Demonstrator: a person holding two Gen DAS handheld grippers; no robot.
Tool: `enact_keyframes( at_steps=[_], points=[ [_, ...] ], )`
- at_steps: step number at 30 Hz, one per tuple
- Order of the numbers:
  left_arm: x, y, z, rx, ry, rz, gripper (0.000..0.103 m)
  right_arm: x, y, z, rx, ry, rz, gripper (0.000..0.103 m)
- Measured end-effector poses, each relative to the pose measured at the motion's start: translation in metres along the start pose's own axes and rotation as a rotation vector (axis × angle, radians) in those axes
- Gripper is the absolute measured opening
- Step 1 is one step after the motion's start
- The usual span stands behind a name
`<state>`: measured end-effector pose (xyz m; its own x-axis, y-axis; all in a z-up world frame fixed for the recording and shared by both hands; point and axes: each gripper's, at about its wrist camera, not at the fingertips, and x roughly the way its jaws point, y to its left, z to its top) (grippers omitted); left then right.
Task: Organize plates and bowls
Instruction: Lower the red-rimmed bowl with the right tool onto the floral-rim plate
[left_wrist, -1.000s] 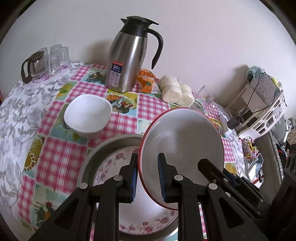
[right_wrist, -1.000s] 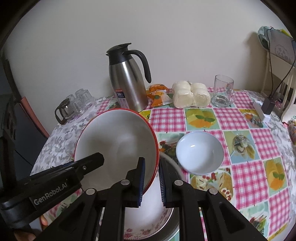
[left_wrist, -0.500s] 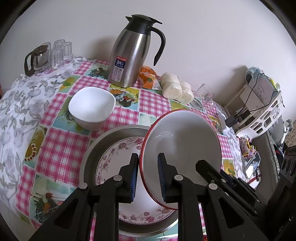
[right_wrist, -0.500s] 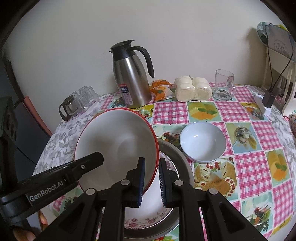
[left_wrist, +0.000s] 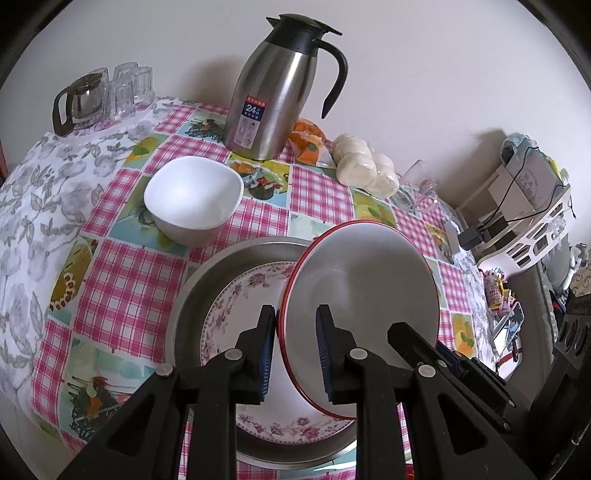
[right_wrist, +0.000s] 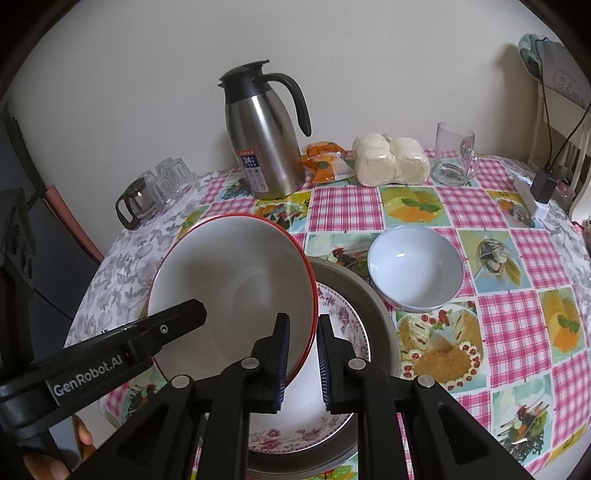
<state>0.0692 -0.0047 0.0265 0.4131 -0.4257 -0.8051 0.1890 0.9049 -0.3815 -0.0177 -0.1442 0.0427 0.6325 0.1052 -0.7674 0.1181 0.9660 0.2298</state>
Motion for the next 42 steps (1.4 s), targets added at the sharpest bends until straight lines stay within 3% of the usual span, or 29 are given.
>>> enact_keyframes(
  at_steps=[18,42],
  points=[
    [0.032,0.01,-0.004,-0.025,0.117,0.032,0.022,0.034,-0.007,-0.008,0.017,0.113,-0.018,0.017],
    [0.056,0.008,-0.005,-0.019,0.195,0.063,0.028,0.047,-0.012,-0.011,0.029,0.169,-0.029,0.019]
  ],
)
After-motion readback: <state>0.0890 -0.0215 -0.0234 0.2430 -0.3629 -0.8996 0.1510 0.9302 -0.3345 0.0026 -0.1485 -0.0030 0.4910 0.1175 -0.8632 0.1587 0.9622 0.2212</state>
